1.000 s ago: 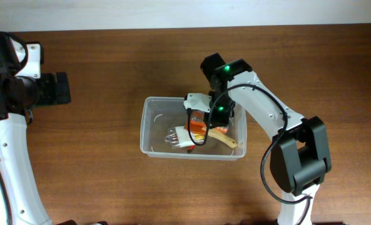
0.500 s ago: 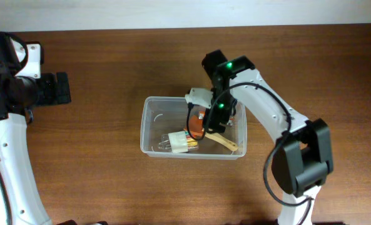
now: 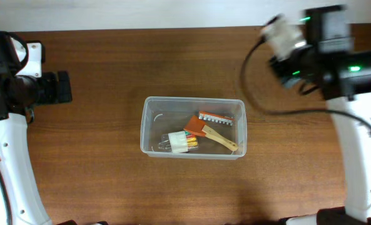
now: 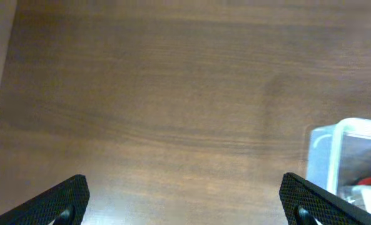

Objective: Pack container

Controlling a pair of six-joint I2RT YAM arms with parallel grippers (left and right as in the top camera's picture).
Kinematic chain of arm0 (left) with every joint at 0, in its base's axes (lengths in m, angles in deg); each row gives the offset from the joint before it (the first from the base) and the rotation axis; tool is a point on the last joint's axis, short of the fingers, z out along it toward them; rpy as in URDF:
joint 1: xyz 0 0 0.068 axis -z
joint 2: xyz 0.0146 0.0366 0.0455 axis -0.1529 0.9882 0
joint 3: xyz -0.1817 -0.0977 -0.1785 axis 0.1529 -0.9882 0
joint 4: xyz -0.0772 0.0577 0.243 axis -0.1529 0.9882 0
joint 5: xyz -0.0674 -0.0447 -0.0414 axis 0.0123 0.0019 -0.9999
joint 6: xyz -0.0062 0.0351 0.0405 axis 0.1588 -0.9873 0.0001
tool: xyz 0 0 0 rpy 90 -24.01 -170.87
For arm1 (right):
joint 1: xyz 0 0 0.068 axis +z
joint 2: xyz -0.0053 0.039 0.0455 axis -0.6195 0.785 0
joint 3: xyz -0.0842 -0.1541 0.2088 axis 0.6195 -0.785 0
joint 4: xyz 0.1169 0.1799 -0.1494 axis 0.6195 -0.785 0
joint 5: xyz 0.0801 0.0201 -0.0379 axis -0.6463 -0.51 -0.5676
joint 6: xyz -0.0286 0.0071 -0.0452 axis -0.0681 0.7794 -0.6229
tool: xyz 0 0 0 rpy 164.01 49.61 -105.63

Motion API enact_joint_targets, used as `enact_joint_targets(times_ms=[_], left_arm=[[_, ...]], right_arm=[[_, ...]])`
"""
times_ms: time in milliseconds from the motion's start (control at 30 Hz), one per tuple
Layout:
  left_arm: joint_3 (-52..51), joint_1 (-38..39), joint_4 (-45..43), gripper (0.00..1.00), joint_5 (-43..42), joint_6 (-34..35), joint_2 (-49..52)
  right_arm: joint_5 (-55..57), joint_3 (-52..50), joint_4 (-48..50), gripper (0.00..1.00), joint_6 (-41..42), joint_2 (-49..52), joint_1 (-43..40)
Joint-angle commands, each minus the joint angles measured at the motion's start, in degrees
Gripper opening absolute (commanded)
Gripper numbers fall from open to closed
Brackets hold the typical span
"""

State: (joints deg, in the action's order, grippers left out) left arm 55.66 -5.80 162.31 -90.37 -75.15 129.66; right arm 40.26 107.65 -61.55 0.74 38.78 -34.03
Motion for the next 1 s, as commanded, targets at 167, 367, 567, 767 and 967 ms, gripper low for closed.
enact_joint_targets(times_ms=[167,367,567,767,967], left_arm=[[0.2,10.8,-14.6,0.99,-4.5,-3.9,1.9],[0.2,13.8,-26.0,0.99,-4.0,-4.0,6.3],[-1.8,13.9,-22.0,0.99,-0.8,-3.9,7.3],[-16.6,13.8,-29.0,0.99,-0.8,-3.9,-3.7],[-38.1,13.9,-41.6,0.99,-0.8,-3.9,-20.7]], right_arm=[[-7.0,0.1,8.8,0.99,16.0,2.4,-20.4],[-10.3,0.0,12.5,0.99,11.5,4.3,-21.8],[-6.0,-4.8,10.8,0.99,7.1,3.3,-22.0],[-6.5,-20.4,17.1,0.99,6.0,-5.8,-21.9],[-6.8,-46.2,33.6,0.99,6.0,-24.0,-21.2]])
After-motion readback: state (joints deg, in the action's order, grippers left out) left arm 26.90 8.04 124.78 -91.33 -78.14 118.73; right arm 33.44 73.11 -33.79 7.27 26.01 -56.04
